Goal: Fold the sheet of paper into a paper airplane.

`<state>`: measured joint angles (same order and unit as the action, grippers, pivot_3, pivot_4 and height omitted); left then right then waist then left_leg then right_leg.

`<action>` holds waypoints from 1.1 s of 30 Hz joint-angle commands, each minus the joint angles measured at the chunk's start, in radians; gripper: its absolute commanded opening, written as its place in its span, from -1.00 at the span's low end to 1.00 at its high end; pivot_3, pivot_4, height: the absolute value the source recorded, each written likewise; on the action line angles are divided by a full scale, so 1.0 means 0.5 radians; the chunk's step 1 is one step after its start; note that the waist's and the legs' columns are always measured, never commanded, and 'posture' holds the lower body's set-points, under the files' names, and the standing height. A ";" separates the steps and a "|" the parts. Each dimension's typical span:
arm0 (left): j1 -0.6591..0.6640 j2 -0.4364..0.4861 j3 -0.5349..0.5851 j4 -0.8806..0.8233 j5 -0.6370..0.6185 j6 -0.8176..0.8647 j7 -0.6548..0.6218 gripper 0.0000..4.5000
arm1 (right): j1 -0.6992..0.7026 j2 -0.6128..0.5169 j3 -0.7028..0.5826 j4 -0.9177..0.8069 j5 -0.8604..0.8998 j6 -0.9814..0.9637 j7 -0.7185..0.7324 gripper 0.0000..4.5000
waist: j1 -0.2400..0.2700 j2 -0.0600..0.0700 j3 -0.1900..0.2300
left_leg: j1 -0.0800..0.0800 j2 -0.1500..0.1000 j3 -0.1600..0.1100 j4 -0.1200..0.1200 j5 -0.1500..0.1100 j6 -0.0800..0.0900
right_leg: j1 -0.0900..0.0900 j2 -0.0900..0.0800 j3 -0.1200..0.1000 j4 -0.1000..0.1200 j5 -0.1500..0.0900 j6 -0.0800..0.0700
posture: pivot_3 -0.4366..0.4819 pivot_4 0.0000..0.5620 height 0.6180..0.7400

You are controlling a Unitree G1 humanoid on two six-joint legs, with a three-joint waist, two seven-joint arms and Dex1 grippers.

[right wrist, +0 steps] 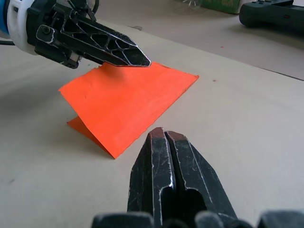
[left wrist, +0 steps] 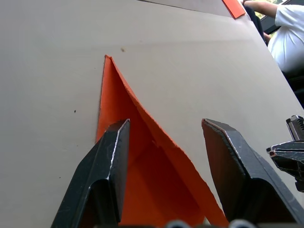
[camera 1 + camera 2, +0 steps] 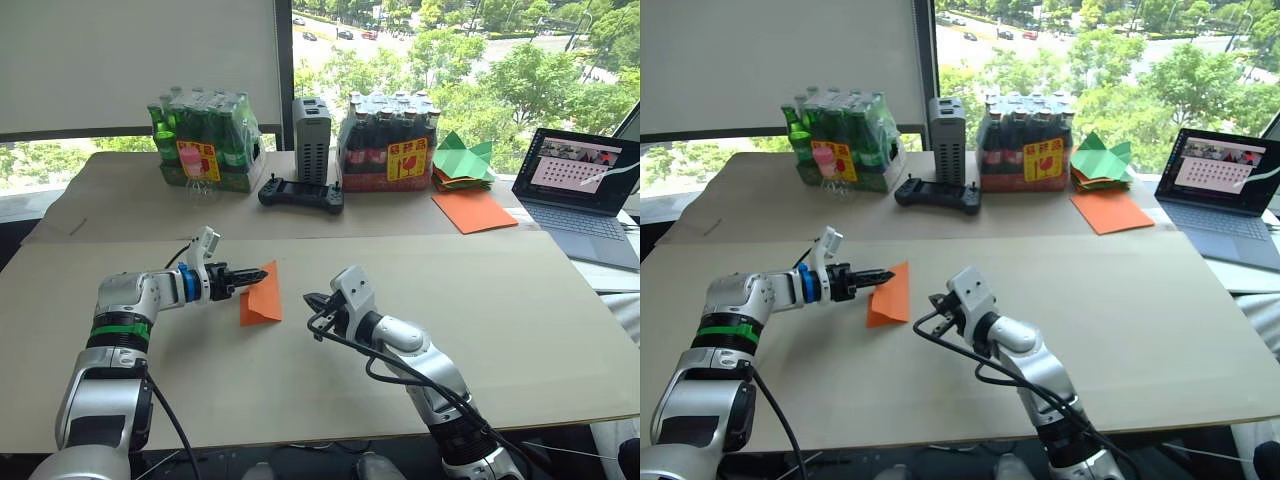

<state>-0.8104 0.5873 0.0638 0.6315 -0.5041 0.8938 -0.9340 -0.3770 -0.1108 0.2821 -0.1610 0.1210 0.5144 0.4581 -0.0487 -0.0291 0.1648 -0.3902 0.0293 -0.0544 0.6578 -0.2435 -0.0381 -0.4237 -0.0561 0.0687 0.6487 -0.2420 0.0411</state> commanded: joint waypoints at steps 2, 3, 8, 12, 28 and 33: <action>-0.066 -0.002 0.038 0.024 0.033 -0.047 -0.025 -0.11 | 0.000 0.001 -0.007 -0.099 0.018 -0.006 -0.003 -1.00 | 0.000 0.000 0.000 | 0.000 0.000 0.000 0.000 0.000 0.000 | 0.000 0.000 0.000 0.000 0.000 0.000 | -0.05 -0.47 1.00; -0.072 -0.007 0.049 0.035 0.030 -0.044 -0.025 -0.24 | 0.000 0.001 -0.006 -0.099 0.018 -0.006 -0.003 -1.00 | 0.000 0.000 0.000 | 0.000 0.000 0.000 0.000 0.000 0.000 | 0.000 0.000 0.000 0.000 0.000 0.000 | -0.05 -0.47 1.00; -0.078 -0.013 0.055 0.040 0.035 -0.033 -0.042 -0.99 | 0.000 0.001 -0.005 -0.098 0.019 -0.007 -0.004 -1.00 | 0.000 0.000 0.000 | 0.000 0.000 0.000 0.000 0.000 0.000 | 0.000 0.000 0.000 0.000 0.000 0.000 | -0.05 -0.47 1.00; -0.064 -0.020 0.067 0.012 0.025 -0.001 -0.033 -0.99 | -0.002 0.000 -0.005 -0.098 0.020 -0.005 -0.002 -1.00 | 0.000 0.000 0.000 | 0.000 0.000 0.000 0.000 0.000 0.000 | 0.000 0.000 0.000 0.000 0.000 0.000 | -0.05 -0.47 1.00; 0.236 -0.651 0.858 -1.014 -0.299 0.411 1.243 -0.99 | 0.014 0.005 0.007 -0.108 0.021 -0.008 -0.008 -1.00 | 0.006 0.000 0.000 | -0.002 0.000 -0.001 0.003 0.000 0.000 | 0.000 -0.002 0.000 0.001 0.000 0.001 | -0.05 -0.47 1.00; 0.374 -1.055 1.053 -1.489 -0.278 0.364 1.896 -0.99 | 0.008 0.014 0.015 -0.088 0.023 -0.021 -0.007 -1.00 | 0.006 -0.001 0.000 | -0.002 0.000 -0.001 0.003 0.000 0.000 | 0.000 -0.003 0.001 0.001 0.001 0.001 | -0.05 -0.47 1.00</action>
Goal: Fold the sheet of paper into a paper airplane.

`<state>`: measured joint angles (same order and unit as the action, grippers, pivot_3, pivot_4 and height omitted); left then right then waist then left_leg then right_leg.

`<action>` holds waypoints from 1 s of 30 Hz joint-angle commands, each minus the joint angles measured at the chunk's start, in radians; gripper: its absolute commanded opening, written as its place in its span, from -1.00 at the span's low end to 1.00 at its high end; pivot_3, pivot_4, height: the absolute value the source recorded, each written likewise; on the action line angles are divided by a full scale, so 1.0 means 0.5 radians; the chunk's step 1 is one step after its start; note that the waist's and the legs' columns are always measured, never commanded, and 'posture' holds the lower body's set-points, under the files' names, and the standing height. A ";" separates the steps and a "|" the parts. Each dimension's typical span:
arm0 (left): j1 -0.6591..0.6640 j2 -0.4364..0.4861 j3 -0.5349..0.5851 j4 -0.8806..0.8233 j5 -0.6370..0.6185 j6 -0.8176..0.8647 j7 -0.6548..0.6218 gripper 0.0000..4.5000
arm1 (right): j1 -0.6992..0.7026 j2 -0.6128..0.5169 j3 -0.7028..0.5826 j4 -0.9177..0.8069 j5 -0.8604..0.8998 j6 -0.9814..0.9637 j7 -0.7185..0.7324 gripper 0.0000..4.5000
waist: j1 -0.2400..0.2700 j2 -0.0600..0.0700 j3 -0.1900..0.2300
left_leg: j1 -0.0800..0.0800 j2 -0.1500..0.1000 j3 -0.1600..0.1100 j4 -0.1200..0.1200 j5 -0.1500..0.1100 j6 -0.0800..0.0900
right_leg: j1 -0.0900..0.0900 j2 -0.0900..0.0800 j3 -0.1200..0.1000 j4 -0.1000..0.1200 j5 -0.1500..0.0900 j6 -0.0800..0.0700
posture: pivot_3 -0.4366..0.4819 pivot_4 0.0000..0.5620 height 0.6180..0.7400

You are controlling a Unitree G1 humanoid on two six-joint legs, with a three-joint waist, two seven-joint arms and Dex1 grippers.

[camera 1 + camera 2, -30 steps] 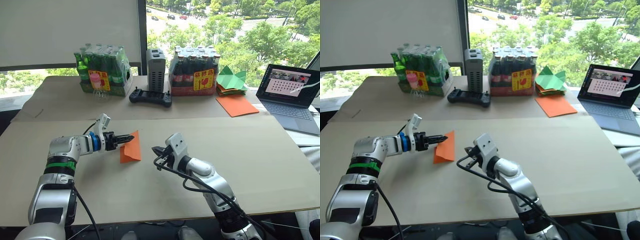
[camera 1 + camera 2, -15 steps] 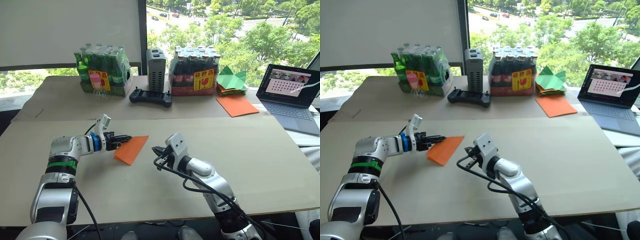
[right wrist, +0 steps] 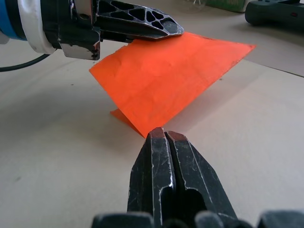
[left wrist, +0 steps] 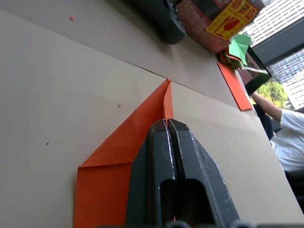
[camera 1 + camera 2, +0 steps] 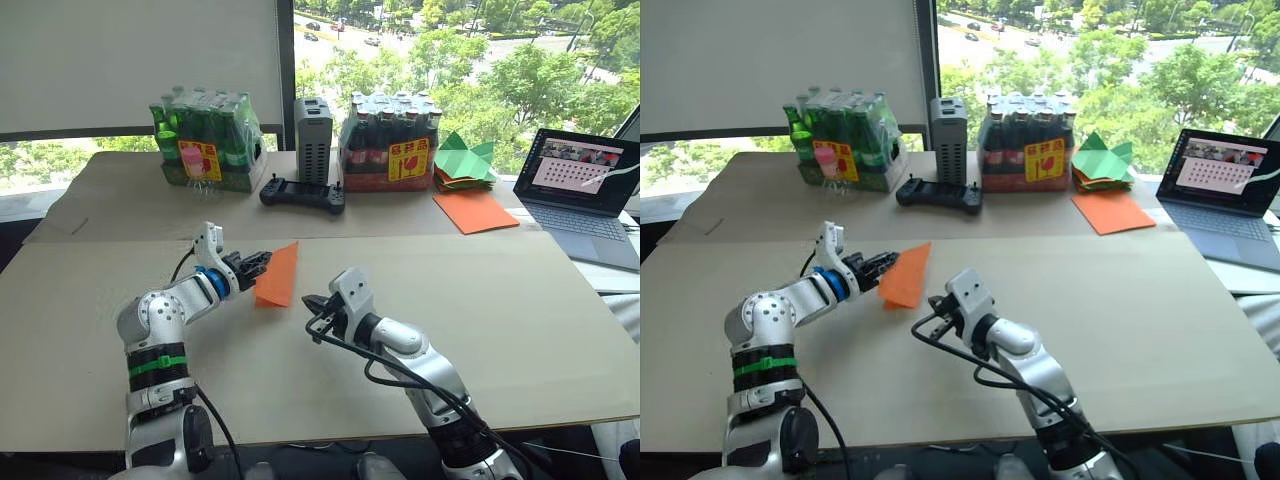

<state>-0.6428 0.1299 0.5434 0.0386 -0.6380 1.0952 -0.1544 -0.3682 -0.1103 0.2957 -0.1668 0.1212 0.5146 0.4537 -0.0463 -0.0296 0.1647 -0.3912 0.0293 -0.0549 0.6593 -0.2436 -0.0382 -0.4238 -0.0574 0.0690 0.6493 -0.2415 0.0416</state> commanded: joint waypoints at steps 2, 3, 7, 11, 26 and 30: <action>0.061 -0.330 0.163 -0.460 0.009 -0.090 0.624 -0.99 | -0.015 0.020 -0.010 -0.068 0.028 -0.027 0.006 -1.00 | 0.007 -0.001 0.000 | 0.000 0.000 0.000 0.000 0.000 0.000 | 0.000 -0.001 0.000 0.000 0.000 0.000 | -0.05 -0.47 1.00; 0.054 -0.416 0.209 -0.509 0.012 -0.104 0.767 -0.99 | -0.019 0.024 -0.007 -0.060 0.028 -0.031 0.008 -1.00 | 0.010 -0.001 0.000 | 0.000 -0.001 0.000 0.000 0.000 0.000 | 0.001 -0.001 0.000 -0.001 0.000 0.001 | -0.05 -0.47 1.00; 0.033 -0.666 0.331 -0.624 -0.024 -0.160 1.221 -0.99 | -0.031 0.036 -0.001 -0.041 0.026 -0.040 0.016 -1.00 | -0.003 -0.003 0.000 | -0.001 -0.002 0.001 0.000 0.000 0.000 | 0.001 -0.002 0.001 -0.003 0.001 0.002 | -0.05 -0.47 1.00; 0.030 -0.862 0.402 -0.691 -0.176 -0.240 1.620 -0.99 | -0.039 0.042 0.013 -0.023 0.030 -0.051 0.037 -1.00 | 0.007 -0.003 0.000 | 0.000 -0.002 0.000 0.000 0.000 0.000 | 0.001 -0.001 0.000 -0.002 0.001 0.002 | -0.05 -0.47 1.00; 0.245 -0.655 0.136 -0.596 -0.883 -0.219 1.865 0.28 | -0.046 0.059 0.026 -0.014 0.020 -0.062 0.065 -1.00 | 0.008 -0.003 0.000 | 0.000 -0.004 0.000 0.001 0.000 0.000 | 0.002 -0.002 0.000 -0.003 0.001 0.002 | -0.05 -0.47 1.00; 0.221 -0.461 0.142 -0.516 -1.046 -0.205 1.767 0.28 | -0.048 0.051 0.039 -0.015 0.012 -0.096 0.078 -1.00 | 0.009 -0.003 0.000 | 0.000 -0.004 0.000 0.001 0.000 0.000 | 0.002 -0.001 0.000 -0.004 0.001 0.002 | -0.05 -0.47 1.00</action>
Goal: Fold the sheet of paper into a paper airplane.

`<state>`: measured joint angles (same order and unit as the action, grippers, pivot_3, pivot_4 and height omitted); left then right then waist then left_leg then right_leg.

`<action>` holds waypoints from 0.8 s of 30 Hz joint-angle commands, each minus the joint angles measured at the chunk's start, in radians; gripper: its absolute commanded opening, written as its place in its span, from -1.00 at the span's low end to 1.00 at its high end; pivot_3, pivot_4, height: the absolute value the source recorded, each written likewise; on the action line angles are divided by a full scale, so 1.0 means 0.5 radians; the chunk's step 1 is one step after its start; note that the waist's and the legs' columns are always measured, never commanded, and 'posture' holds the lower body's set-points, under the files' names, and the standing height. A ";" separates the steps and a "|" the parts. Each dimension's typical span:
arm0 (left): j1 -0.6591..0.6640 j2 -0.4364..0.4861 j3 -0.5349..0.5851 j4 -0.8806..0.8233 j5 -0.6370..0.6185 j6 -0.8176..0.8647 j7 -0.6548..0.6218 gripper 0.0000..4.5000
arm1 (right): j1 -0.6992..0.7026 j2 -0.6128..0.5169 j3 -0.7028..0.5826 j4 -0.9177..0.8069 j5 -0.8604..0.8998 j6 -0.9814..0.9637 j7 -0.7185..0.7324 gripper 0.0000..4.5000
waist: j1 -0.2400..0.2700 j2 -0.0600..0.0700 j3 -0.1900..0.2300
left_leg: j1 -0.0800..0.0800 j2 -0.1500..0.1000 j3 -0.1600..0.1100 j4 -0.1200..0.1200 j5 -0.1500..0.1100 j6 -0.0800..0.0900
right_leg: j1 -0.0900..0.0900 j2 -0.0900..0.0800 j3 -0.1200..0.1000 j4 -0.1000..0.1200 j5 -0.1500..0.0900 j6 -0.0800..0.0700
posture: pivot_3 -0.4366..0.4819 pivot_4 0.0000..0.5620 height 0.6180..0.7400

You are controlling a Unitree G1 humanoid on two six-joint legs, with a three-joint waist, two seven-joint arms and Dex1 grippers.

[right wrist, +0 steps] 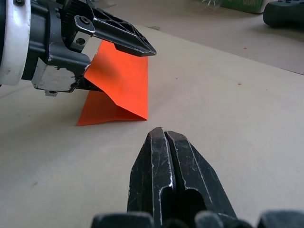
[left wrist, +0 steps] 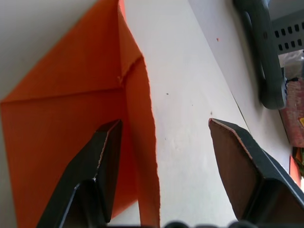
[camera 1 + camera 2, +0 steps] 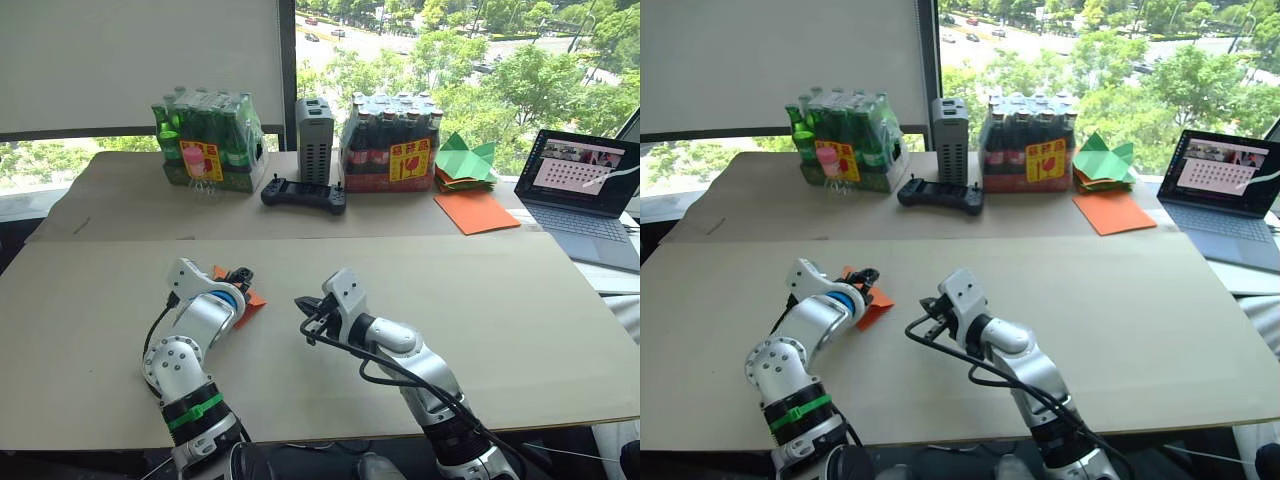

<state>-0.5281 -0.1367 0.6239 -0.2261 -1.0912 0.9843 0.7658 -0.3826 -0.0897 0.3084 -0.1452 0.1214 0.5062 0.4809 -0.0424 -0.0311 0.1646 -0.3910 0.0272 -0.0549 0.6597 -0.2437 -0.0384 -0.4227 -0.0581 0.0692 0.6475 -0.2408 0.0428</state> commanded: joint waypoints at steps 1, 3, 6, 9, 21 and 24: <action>-0.007 0.135 -0.022 0.037 -0.167 0.039 -0.098 0.28 | -0.018 0.009 0.017 -0.060 0.013 -0.084 0.027 -1.00 | -0.002 0.000 0.000 | 0.000 0.000 0.000 0.000 0.000 0.000 | 0.000 0.000 0.000 0.000 0.000 0.000 | -0.05 -0.47 1.00; 0.000 0.237 -0.012 0.080 -0.226 0.059 -0.123 0.28 | -0.017 0.007 0.025 -0.065 0.021 -0.094 0.042 -1.00 | -0.008 0.000 0.000 | 0.000 0.000 0.000 0.000 0.000 0.000 | 0.000 0.001 0.000 0.000 0.000 0.000 | -0.05 -0.47 1.00; 0.032 0.474 -0.014 0.140 -0.299 0.144 -0.230 0.28 | -0.014 0.003 0.034 -0.072 0.034 -0.099 0.070 -1.00 | -0.010 0.000 0.000 | 0.002 0.001 -0.001 0.000 0.000 0.000 | 0.000 0.002 0.000 0.001 0.000 0.000 | -0.05 -0.47 1.00; 0.045 0.669 -0.006 0.200 -0.458 0.237 -0.320 0.28 | -0.016 -0.004 0.044 -0.069 0.035 -0.112 0.100 -1.00 | -0.004 0.000 0.000 | 0.002 0.001 -0.001 0.000 0.000 0.000 | 0.000 0.001 0.000 0.001 0.000 0.000 | -0.05 -0.47 1.00; 0.303 1.508 -0.178 0.275 -0.456 0.461 -1.256 0.30 | -0.100 0.042 0.153 0.095 -0.035 -0.409 0.203 -0.72 | -0.023 0.001 0.000 | 0.003 0.002 0.000 -0.001 0.000 0.000 | -0.001 0.002 0.000 0.002 -0.001 -0.001 | -0.05 -0.47 1.00; 0.396 1.686 -0.239 0.290 -0.294 0.360 -1.635 0.30 | -0.153 0.102 0.180 0.206 -0.061 -0.480 0.185 -0.26 | -0.028 0.001 0.001 | 0.004 0.002 0.000 -0.002 0.000 0.000 | -0.001 0.003 0.000 0.001 -0.001 -0.001 | -0.05 -0.47 1.00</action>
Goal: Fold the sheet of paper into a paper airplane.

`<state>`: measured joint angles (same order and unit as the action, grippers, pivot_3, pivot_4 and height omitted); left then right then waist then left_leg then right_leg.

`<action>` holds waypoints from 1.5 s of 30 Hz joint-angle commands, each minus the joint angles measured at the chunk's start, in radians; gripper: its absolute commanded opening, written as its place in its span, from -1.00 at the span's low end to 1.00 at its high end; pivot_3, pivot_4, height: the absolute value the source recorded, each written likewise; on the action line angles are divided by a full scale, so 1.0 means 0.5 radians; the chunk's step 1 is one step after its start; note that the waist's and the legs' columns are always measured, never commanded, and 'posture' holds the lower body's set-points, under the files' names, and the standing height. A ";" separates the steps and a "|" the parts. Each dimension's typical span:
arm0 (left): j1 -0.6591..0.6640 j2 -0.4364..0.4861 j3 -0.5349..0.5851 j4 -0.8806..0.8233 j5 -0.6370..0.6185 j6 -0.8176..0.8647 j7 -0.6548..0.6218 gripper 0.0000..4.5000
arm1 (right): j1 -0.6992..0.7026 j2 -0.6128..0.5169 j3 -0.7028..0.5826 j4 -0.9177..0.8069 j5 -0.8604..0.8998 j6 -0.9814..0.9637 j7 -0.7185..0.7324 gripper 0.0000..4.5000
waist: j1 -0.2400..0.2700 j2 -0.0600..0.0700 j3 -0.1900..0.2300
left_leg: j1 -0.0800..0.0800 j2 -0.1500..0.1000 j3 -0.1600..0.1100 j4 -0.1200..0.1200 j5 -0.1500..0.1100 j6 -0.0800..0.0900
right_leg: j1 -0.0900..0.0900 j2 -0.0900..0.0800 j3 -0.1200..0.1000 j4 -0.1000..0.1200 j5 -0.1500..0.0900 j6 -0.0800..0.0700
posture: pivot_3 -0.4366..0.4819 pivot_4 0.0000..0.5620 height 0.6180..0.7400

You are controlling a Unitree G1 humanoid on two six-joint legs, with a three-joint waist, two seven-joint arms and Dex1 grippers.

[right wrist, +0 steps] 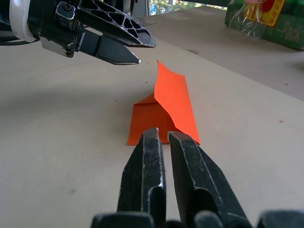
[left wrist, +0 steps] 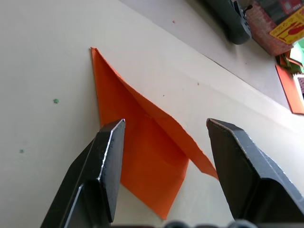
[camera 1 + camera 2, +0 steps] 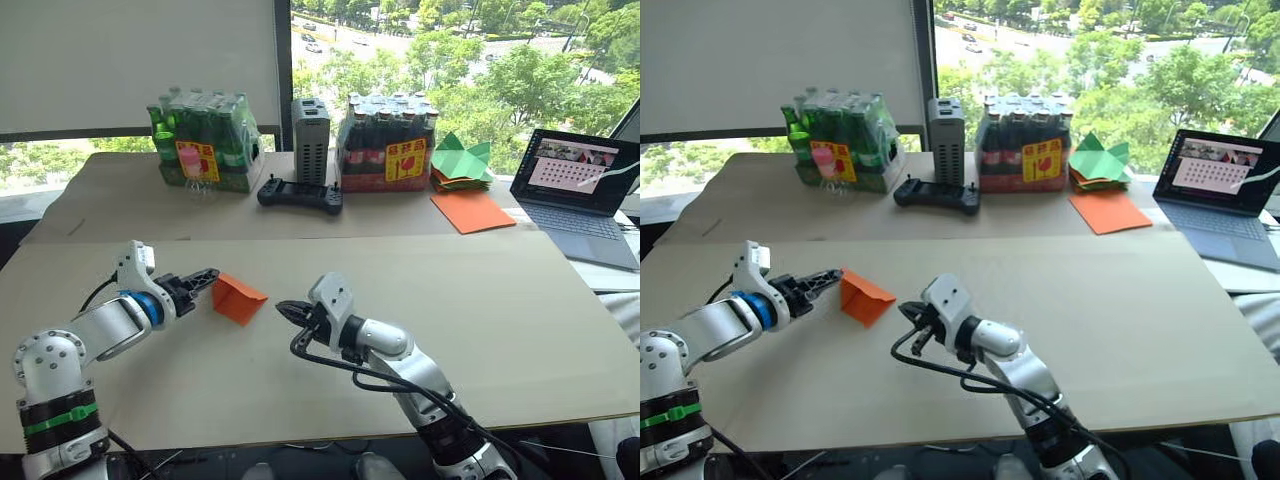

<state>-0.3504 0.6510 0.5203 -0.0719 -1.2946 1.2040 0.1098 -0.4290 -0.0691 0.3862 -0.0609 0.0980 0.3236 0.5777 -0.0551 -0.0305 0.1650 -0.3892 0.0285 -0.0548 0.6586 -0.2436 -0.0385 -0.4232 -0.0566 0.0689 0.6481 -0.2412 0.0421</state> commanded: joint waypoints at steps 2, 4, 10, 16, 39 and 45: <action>0.069 0.170 -0.037 0.010 0.173 -0.129 -0.504 0.30 | -0.093 0.100 0.030 0.111 -0.044 -0.157 -0.029 0.03 | -0.005 0.000 0.000 | 0.000 0.000 0.000 0.000 0.000 0.000 | 0.000 0.000 0.000 0.000 0.000 0.000 | -0.05 -0.47 1.00; 0.108 0.230 -0.047 0.016 0.246 -0.188 -0.695 0.30 | -0.133 0.147 0.043 0.208 -0.071 -0.207 -0.045 0.33 | 0.000 0.000 0.000 | 0.000 0.000 0.000 0.000 0.000 0.000 | 0.000 0.000 0.000 -0.001 0.000 0.000 | -0.05 -0.47 1.00; 0.146 0.246 -0.053 0.026 0.392 -0.264 -0.906 0.30 | -0.245 0.272 0.058 0.492 -0.156 -0.380 -0.101 0.64 | -0.013 0.000 0.001 | -0.001 0.002 0.001 0.000 0.000 0.000 | -0.001 0.000 0.000 -0.001 0.000 0.000 | -0.05 -0.47 1.00; 0.171 0.209 -0.046 -0.016 0.447 -0.264 -0.944 0.30 | -0.363 0.365 0.030 0.770 -0.241 -0.528 -0.219 0.64 | -0.024 0.000 0.001 | -0.001 0.003 0.000 0.000 0.000 0.000 | -0.001 0.000 0.000 0.000 0.000 -0.001 | -0.05 -0.47 1.00; 0.192 0.138 0.057 -0.087 0.420 -0.211 -0.885 0.30 | -0.640 0.546 0.015 1.396 -0.368 -0.937 -0.484 0.64 | -0.030 0.000 0.001 | -0.001 0.003 0.000 -0.001 0.000 0.000 | -0.002 0.000 0.000 0.001 0.001 -0.002 | -0.05 -0.47 1.00; 0.214 0.116 0.066 -0.109 0.417 -0.208 -0.871 0.30 | -0.656 0.557 0.035 1.417 -0.355 -0.983 -0.452 -0.14 | -0.030 0.000 0.001 | -0.001 0.004 -0.001 -0.001 0.000 0.000 | -0.002 0.000 0.000 0.001 0.001 -0.002 | -0.05 -0.47 1.00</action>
<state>-0.2406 0.7076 0.5269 -0.0918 -1.0668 1.0950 -0.3258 -0.6965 0.0985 0.4101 0.6642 -0.0944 -0.1335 0.3469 -0.0700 -0.0307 0.1653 -0.3896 0.0302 -0.0551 0.6583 -0.2437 -0.0386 -0.4241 -0.0568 0.0688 0.6487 -0.2408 0.0413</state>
